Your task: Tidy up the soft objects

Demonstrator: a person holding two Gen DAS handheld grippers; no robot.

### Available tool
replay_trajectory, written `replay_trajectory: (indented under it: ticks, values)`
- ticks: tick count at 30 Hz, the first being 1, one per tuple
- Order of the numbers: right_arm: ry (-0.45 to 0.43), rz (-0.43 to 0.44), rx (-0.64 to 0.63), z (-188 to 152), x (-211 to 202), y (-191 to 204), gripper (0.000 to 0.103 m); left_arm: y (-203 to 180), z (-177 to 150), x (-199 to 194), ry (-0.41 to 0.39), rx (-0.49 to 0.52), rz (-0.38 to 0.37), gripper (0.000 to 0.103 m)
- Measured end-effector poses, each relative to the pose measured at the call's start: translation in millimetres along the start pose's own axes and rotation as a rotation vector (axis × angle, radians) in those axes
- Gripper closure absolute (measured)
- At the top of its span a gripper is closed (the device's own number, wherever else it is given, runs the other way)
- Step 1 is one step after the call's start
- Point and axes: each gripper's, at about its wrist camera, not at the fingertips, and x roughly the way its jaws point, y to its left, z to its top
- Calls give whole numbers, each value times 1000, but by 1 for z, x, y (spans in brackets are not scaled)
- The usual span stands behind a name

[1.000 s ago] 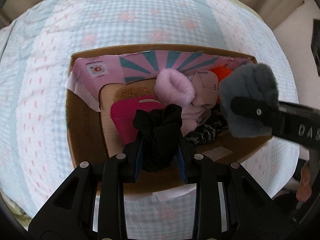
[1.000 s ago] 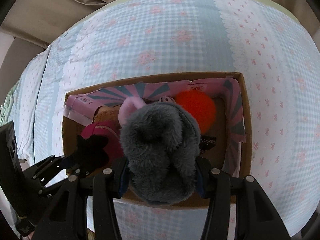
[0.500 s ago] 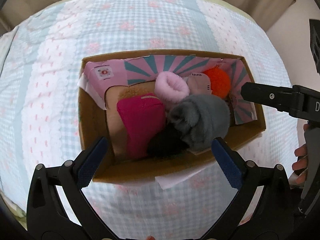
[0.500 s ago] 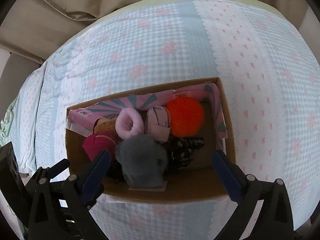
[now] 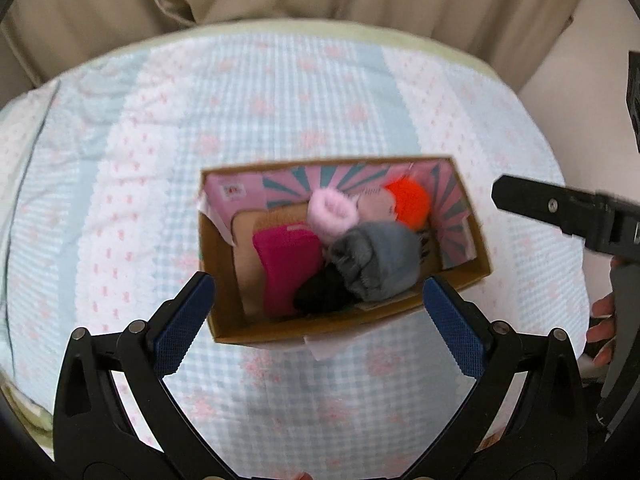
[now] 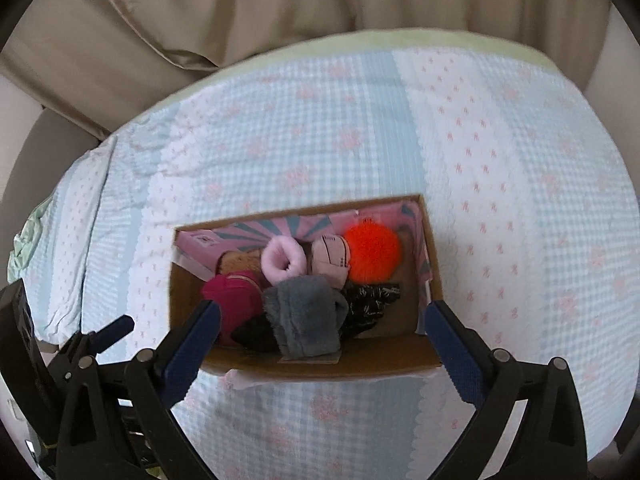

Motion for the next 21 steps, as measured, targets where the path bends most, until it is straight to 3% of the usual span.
replay_trajectory:
  ticks: [4, 14, 21]
  values:
    - [-67, 0, -42, 0, -42, 6, 2, -17, 9, -54, -98, 0, 20, 0]
    - [-347, -89, -152, -20, -201, 6, 2, -76, 10, -205, -392, 5, 102, 0]
    - [-477, -137, -173, -50, -274, -4, 2, -99, -16, -256, -500, -11, 126, 0]
